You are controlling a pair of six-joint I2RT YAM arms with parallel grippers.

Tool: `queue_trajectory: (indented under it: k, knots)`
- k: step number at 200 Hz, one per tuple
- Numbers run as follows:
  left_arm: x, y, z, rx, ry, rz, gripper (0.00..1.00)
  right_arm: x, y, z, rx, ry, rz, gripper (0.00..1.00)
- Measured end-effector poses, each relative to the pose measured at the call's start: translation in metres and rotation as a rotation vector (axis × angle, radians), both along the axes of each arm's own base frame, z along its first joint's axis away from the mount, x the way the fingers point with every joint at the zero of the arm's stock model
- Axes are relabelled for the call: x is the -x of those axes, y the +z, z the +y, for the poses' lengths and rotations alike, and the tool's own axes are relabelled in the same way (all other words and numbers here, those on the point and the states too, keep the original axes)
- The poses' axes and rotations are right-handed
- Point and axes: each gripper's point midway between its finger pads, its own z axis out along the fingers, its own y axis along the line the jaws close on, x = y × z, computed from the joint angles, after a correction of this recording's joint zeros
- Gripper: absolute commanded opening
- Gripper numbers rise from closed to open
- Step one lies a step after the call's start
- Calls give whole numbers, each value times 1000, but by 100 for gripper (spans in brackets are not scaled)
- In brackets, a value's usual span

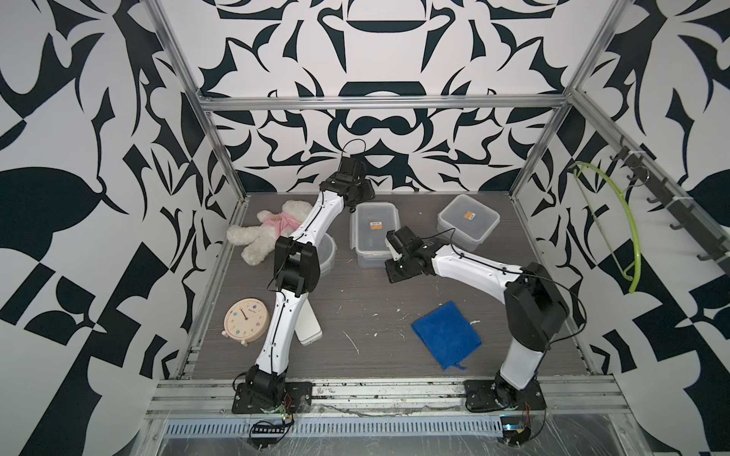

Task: Wipe the insides of the lunch boxes
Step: Adjust the lunch box at the center of the board.

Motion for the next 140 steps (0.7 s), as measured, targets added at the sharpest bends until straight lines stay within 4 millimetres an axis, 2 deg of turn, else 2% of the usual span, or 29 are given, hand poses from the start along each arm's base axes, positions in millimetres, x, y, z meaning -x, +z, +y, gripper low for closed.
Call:
queue_trajectory:
  k: [13, 33, 57, 68, 98, 114, 140]
  knots:
    - [-7, -15, 9, -18, 18, 14, 64, -7, -13, -1, 45, -12, 13, 0]
    - [-9, -30, 10, -33, 16, 29, 66, -22, -25, -4, 93, -24, 2, 0]
    - [-5, -32, 1, -24, -13, 37, 64, -41, -24, -4, 103, -37, -20, 0]
    - [-5, -31, -2, -19, -24, 31, 58, -48, -23, -7, 103, -45, -25, 0]
    - [-4, -33, -3, 10, -42, 34, 44, -63, -21, -31, 115, -91, -12, 0]
    - [0, -33, 0, 30, -33, 37, 40, -72, -21, -47, 117, -122, 0, 0]
    - [18, -31, 8, 42, -12, 57, 36, -87, -22, -74, 119, -174, 28, 0]
